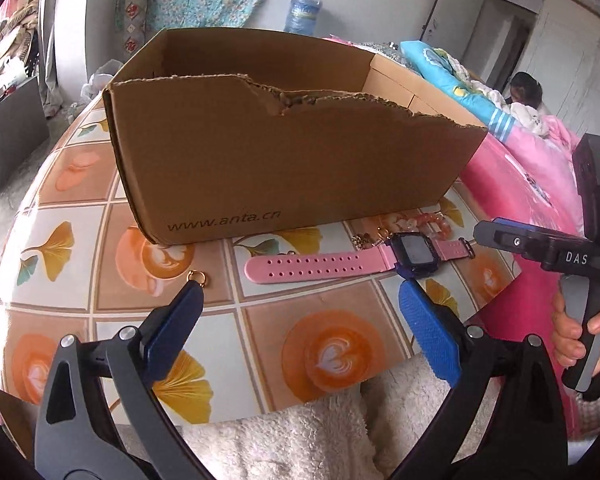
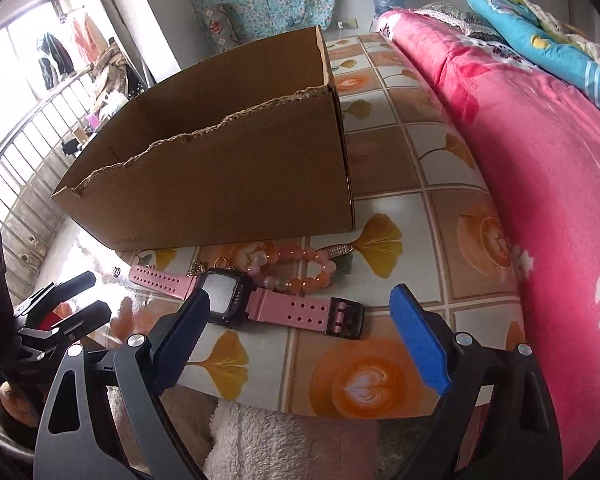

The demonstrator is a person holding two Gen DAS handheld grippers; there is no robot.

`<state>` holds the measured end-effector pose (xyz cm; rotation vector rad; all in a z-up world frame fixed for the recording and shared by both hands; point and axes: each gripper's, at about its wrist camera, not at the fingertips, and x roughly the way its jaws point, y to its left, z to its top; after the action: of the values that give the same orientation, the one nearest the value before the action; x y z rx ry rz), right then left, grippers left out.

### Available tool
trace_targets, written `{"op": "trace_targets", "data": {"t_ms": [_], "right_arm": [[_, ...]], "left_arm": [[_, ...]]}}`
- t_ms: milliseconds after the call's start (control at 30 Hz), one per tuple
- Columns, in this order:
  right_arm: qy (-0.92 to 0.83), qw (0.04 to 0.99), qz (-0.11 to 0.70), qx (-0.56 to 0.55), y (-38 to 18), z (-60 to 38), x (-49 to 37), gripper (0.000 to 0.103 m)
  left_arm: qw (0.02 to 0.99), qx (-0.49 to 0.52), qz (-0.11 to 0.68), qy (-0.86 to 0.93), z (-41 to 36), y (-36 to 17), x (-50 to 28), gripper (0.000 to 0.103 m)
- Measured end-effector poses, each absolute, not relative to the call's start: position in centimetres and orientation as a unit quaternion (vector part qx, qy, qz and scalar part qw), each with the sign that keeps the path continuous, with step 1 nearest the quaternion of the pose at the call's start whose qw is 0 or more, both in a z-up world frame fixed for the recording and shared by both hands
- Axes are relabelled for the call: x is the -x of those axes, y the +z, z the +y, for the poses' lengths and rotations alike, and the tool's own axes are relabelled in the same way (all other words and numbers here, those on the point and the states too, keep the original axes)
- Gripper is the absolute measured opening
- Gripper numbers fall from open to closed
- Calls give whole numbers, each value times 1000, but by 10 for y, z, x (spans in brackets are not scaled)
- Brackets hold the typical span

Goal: Organize jewelry

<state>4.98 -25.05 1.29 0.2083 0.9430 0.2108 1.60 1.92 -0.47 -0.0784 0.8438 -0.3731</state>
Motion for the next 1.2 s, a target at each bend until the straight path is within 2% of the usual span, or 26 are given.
{"op": "trace_targets", "data": {"t_ms": [300,767,833,933,1067,1200], "right_arm": [[175,845,489,-127,-12,-250,-63,89],[270,798,538,-31,-5,-196,-20,89],[269,802,533,-5,1,-189,-15,89],[258,819,512,-27,14,-192,-18,89],[239,828,503,-64,16,-201,-36,70],[247,812,526,-62,1,-190,-46,62]], "left_arm": [[911,-78,374,-154,-14,-6,-31,95],[898,-89,405,-145,-18,-22,-46,95],[897,-83,408,-147,-18,-23,-46,95],[896,-84,412,-143,-17,-23,-48,95],[901,-72,402,-147,-13,-18,-48,95],[903,-56,391,-168,-9,-13,-45,95]]}}
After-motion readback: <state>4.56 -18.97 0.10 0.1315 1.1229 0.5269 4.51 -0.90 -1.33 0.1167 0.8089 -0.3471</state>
